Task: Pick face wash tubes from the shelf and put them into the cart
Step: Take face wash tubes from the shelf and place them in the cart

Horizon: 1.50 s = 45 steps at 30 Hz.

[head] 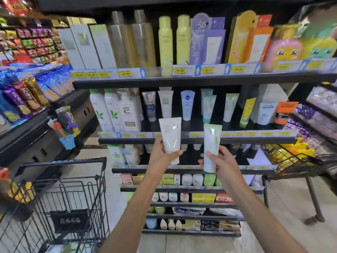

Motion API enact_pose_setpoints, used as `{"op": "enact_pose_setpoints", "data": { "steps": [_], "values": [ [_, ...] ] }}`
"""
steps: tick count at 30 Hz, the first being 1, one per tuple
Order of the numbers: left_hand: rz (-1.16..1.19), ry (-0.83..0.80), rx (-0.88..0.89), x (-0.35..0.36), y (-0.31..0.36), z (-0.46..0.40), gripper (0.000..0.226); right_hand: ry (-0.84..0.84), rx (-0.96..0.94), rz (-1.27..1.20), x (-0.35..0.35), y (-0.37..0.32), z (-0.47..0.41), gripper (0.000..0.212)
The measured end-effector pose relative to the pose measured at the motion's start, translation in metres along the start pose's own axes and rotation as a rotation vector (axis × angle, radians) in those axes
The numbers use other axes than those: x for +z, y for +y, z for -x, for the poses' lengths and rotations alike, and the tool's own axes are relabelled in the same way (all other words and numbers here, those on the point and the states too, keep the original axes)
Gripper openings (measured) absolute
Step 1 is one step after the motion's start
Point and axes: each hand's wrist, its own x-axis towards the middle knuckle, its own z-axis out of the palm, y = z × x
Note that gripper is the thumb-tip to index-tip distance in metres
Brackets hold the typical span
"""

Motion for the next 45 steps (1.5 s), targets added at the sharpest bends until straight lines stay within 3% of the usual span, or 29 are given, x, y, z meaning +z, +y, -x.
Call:
{"op": "enact_pose_setpoints", "data": {
  "steps": [12, 22, 33, 45],
  "values": [
    [-0.060, -0.090, -0.144, 0.026, -0.095, -0.005, 0.069, 0.094, 0.076, -0.028, -0.051, 0.043, -0.024, 0.036],
    [-0.080, -0.095, -0.193, 0.072, -0.112, -0.005, 0.067, 0.131, 0.121, -0.062, -0.101, 0.040, -0.032, 0.034],
    [-0.096, -0.051, -0.184, 0.139, -0.131, 0.005, 0.072, 0.114, 0.131, -0.090, -0.163, 0.035, -0.034, 0.031],
    [-0.131, 0.004, -0.055, 0.158, -0.197, -0.023, 0.067, 0.062, 0.085, -0.104, -0.205, 0.115, -0.045, 0.038]
  ]
}}
